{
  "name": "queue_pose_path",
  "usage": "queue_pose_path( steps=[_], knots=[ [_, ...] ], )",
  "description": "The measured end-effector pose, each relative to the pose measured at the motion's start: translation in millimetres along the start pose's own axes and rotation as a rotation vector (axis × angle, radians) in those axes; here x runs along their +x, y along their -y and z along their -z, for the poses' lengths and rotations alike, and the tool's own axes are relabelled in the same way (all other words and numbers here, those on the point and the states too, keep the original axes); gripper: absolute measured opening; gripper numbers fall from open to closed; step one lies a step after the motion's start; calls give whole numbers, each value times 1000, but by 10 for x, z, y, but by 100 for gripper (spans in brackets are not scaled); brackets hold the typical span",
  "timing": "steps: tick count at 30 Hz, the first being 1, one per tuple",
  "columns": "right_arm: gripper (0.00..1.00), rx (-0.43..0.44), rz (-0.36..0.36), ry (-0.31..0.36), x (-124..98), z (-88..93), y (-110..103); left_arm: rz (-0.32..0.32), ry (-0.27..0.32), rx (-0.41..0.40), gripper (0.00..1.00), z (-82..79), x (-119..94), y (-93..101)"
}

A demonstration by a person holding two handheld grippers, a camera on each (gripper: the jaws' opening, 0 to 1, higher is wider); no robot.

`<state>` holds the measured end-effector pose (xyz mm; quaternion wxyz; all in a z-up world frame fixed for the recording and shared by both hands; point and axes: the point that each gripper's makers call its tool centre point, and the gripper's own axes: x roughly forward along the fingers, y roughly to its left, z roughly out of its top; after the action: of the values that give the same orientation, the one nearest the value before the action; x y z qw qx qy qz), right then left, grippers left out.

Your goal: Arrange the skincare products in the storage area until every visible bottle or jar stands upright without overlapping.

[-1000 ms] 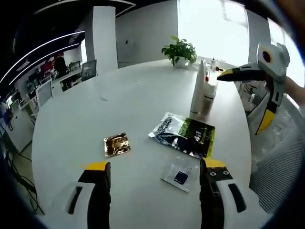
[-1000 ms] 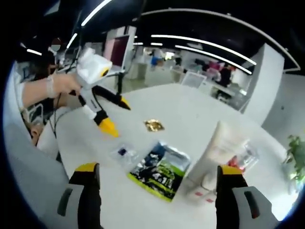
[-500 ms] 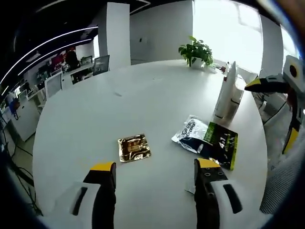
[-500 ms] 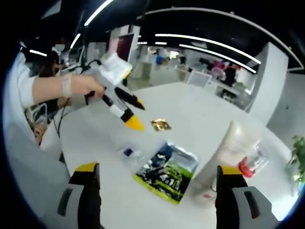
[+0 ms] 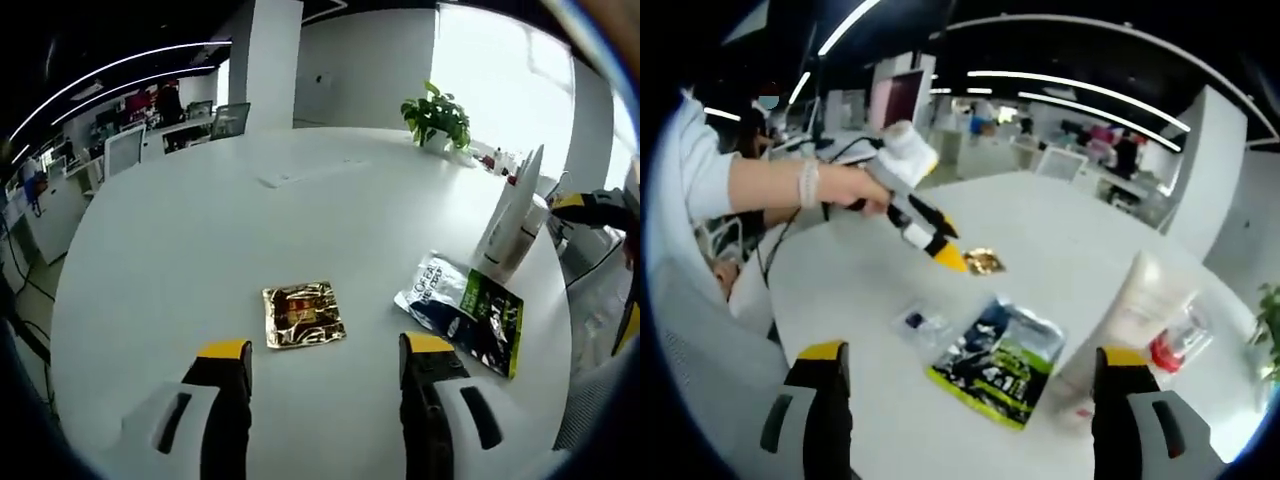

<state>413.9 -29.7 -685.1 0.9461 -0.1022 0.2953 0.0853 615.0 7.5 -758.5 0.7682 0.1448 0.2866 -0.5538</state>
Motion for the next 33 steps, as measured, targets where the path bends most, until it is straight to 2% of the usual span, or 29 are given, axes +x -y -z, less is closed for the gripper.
queue_pose_path(
  steps=[2, 8, 11, 15, 17, 21, 24, 26, 29, 33],
  knots=[
    [100, -1, -6, -3, 14, 2, -22, -5, -7, -6, 53, 10, 62, -62],
    [100, 0, -22, -1, 53, -19, -61, -17, -15, -15, 53, 40, 124, -41],
    [100, -2, -27, -4, 58, -13, -59, -19, -20, -14, 52, 40, 218, -88],
    [100, 2, -29, -7, 64, -13, -51, -24, -25, -11, 53, 32, 243, -112],
    [100, 4, -28, -7, 66, -14, -48, -41, -28, 24, 55, 15, 259, -137],
    [100, 3, -33, -13, 81, -5, -55, -35, -25, 12, 55, -12, 287, -103],
    [100, 4, -39, -16, 92, -4, -72, -46, -30, 36, 55, -30, 341, -147],
    [100, 3, -43, -15, 100, -9, -81, -30, -32, 32, 55, -38, 367, -125],
    [100, 8, -51, -13, 114, -21, -93, -49, -44, 74, 55, -13, 396, -139],
    [100, 4, -55, -12, 126, -40, -97, -47, -47, 68, 54, 4, 460, -180]
  ],
)
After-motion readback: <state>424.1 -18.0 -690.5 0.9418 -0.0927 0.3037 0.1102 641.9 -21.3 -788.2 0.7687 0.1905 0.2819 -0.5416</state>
